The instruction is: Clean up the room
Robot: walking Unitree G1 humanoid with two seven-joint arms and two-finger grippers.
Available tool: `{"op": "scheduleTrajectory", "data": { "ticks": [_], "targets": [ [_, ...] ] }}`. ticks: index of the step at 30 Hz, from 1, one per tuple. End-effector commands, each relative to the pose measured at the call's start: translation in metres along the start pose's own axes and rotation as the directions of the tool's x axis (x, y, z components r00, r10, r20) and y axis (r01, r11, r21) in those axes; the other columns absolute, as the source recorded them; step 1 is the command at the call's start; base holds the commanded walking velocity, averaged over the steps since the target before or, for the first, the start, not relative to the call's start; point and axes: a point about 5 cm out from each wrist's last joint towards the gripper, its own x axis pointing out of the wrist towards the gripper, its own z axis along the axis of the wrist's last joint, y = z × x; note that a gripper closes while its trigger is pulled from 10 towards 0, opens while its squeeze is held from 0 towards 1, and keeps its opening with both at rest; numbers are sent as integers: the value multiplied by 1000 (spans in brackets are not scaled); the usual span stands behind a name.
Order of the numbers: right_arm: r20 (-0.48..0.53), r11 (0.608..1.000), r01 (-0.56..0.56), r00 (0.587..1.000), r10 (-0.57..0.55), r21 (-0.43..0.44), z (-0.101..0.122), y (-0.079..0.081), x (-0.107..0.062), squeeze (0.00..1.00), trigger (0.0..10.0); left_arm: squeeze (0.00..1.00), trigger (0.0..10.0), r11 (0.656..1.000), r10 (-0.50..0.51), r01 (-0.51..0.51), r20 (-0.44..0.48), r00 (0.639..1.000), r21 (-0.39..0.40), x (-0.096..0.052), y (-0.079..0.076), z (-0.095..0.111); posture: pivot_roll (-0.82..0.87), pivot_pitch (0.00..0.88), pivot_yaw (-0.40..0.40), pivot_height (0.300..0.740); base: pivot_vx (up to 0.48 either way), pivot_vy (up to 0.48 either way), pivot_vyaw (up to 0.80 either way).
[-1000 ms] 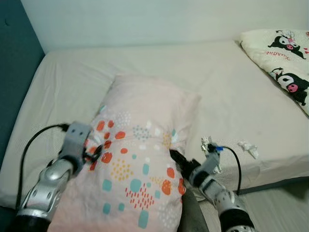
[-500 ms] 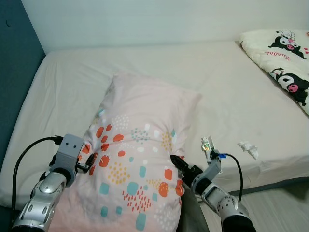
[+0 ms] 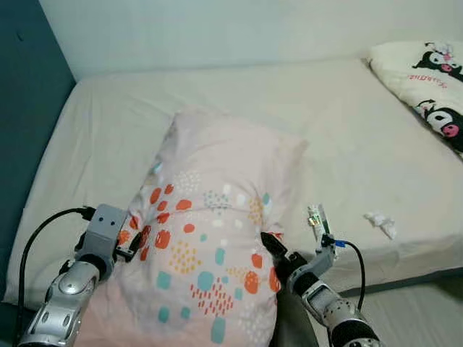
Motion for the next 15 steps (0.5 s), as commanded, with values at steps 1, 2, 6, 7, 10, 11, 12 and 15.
{"op": "scheduleTrajectory", "data": {
  "ticks": [1,2,6,7,10,11,12,15],
  "targets": [
    [-17,999,32,999,-31,42,-9,-7,-4,0,10000,1000,10000,1000,-5,7,-67,998,25,-5,2,-14,56,193,36,546,0,0,0],
    [-21,998,-22,1000,23,52,-7,0,1,0,10000,1000,10000,1000,-5,7,-64,998,28,-7,3,-14,66,200,41,546,0,0,0],
    [-37,996,-62,997,64,62,-8,6,5,0,10000,1000,10000,999,-7,9,-63,998,32,-8,3,-13,75,204,44,546,0,0,0],
    [-51,994,-84,995,87,64,-9,9,7,0,10000,1000,10000,999,-6,8,-61,998,33,-9,4,-13,87,210,44,546,0,0,0],
    [-104,984,-155,981,163,84,-13,19,12,0,10000,1000,10000,999,-1,3,-58,998,38,-11,7,-11,101,218,46,546,0,0,0],
    [-121,980,-176,975,186,91,-15,21,13,0,10000,1000,10000,999,1,1,-57,998,39,-12,8,-10,101,218,46,546,0,0,0],
    [-158,978,-188,967,201,92,-17,24,14,0,10000,1000,10000,999,3,-1,-55,998,41,-13,9,-9,108,223,45,546,0,0,0],
    [-193,980,-180,962,194,90,-19,25,15,0,10000,1000,10000,999,4,-2,-53,999,41,-14,9,-8,110,223,45,546,0,0,0]
  ]
}}
